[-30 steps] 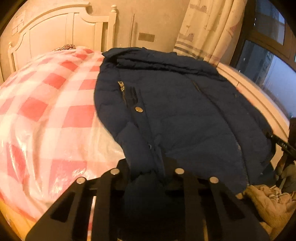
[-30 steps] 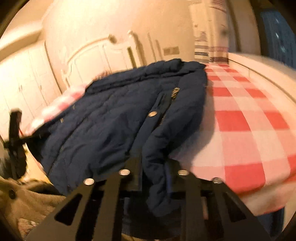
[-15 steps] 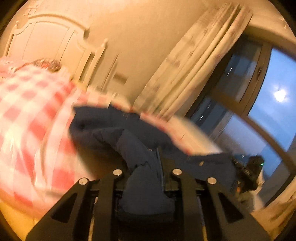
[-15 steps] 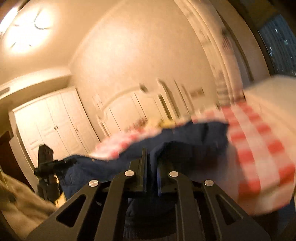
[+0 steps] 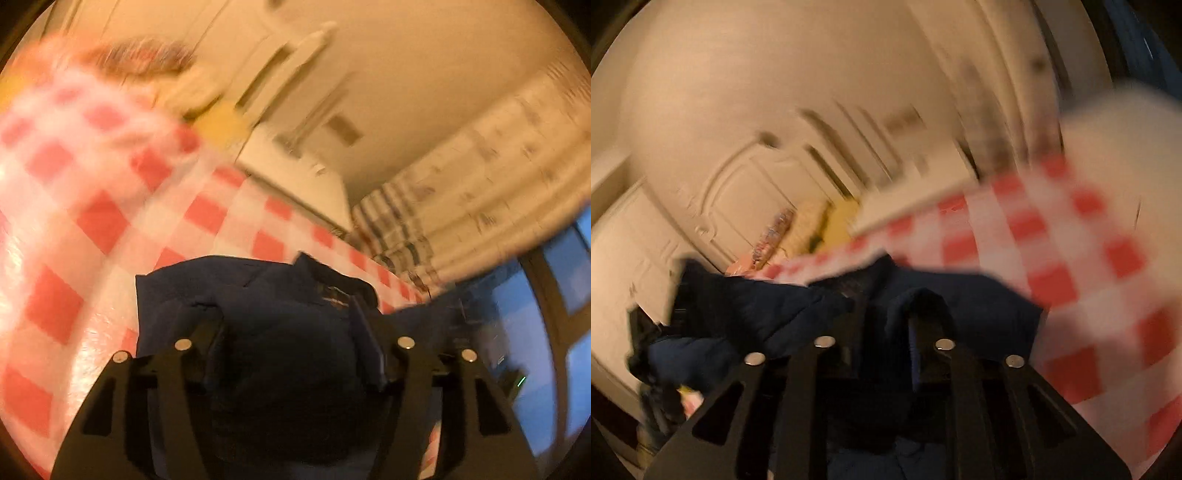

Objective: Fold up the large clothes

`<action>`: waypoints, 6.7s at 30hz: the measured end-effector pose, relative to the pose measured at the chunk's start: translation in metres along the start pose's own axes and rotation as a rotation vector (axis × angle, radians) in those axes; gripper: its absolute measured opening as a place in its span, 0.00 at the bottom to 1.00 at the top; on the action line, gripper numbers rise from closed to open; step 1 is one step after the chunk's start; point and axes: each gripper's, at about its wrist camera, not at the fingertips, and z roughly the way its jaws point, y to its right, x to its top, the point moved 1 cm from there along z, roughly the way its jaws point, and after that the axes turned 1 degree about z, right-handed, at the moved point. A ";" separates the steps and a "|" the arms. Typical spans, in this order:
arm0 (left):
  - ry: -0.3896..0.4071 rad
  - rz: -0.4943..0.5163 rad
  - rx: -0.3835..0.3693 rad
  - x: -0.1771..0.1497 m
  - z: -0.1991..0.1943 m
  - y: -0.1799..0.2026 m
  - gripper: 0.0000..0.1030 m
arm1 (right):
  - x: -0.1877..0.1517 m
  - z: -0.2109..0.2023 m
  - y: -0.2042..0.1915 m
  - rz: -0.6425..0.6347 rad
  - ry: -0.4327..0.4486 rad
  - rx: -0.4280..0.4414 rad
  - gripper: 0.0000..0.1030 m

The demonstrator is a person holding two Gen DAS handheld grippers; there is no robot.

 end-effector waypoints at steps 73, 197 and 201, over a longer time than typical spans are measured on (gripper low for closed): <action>-0.143 0.570 0.487 -0.027 0.227 0.084 0.98 | -0.039 0.206 -0.106 -0.505 -0.270 -0.431 0.96; 0.040 0.633 0.482 -0.086 0.116 0.069 0.98 | -0.099 0.097 -0.121 -0.464 -0.129 -0.286 0.95; 0.021 0.701 0.544 -0.105 0.116 0.046 0.98 | -0.131 0.098 -0.133 -0.561 -0.181 -0.279 0.95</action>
